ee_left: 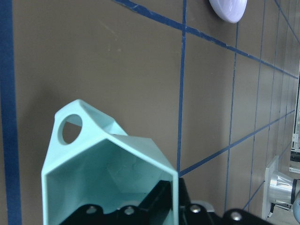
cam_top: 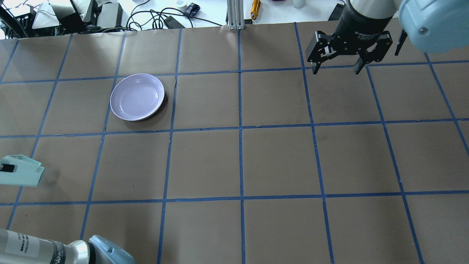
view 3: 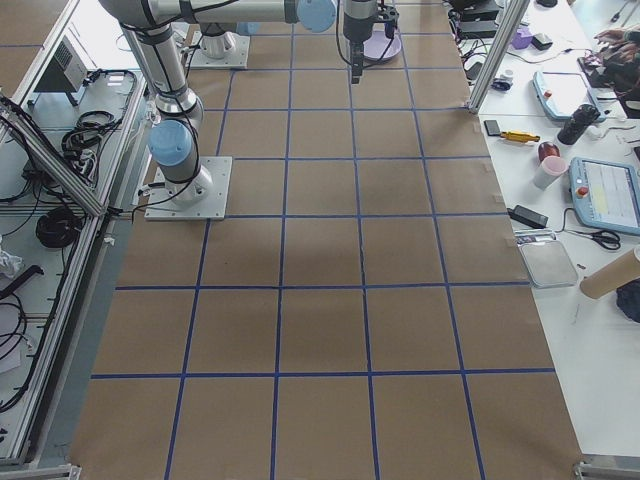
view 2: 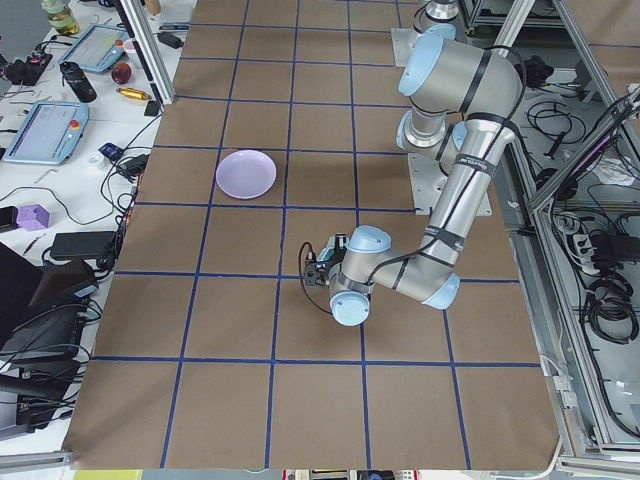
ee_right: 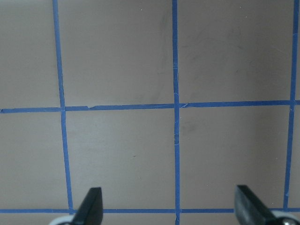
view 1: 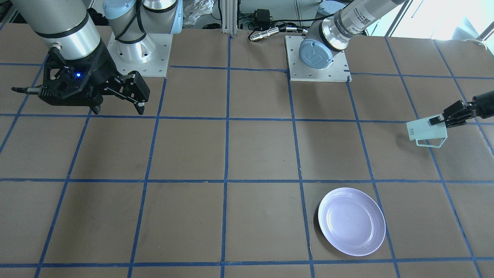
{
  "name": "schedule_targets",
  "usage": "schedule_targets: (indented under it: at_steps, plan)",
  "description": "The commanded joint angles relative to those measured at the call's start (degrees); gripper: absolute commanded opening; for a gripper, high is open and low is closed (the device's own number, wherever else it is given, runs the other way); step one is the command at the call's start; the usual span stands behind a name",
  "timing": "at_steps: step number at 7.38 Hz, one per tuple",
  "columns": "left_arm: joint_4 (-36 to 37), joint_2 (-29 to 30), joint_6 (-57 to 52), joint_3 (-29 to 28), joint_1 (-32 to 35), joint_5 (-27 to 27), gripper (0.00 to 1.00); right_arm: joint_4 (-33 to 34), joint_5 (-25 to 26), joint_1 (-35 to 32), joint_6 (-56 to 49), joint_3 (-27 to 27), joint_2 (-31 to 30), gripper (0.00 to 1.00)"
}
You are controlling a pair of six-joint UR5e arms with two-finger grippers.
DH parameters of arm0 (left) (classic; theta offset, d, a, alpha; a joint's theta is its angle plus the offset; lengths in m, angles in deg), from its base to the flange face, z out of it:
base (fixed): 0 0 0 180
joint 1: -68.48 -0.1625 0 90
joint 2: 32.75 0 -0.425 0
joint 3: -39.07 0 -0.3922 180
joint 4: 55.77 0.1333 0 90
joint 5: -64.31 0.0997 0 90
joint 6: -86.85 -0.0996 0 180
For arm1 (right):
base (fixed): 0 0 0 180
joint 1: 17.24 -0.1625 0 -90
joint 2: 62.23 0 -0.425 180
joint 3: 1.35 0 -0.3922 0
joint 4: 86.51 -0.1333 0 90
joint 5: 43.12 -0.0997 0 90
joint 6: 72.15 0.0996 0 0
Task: Flip cup and place on plate
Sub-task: 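Lift the cup with the left gripper and rotate it upright, then carry the upright cup with the left gripper over the white plate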
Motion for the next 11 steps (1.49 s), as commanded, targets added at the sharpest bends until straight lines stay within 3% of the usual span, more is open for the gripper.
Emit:
schedule_targets:
  at_steps: [1,5,8,11]
  plan:
    - [-0.1,-3.4,2.2,-1.8,3.7,0.4,0.00,0.0,0.0,0.0,0.0,0.0,0.0,1.00]
    - [2.1,-10.7,7.1,-1.9,11.6,2.9,0.00,0.0,0.0,0.0,0.0,0.0,0.0,1.00]
    - [11.1,-14.9,15.7,-1.8,23.0,8.5,0.00,0.0,0.0,0.0,0.1,0.0,0.0,1.00]
    - [23.9,-14.9,19.5,-1.9,35.2,14.9,0.00,0.0,0.0,0.0,0.1,0.0,0.0,1.00]
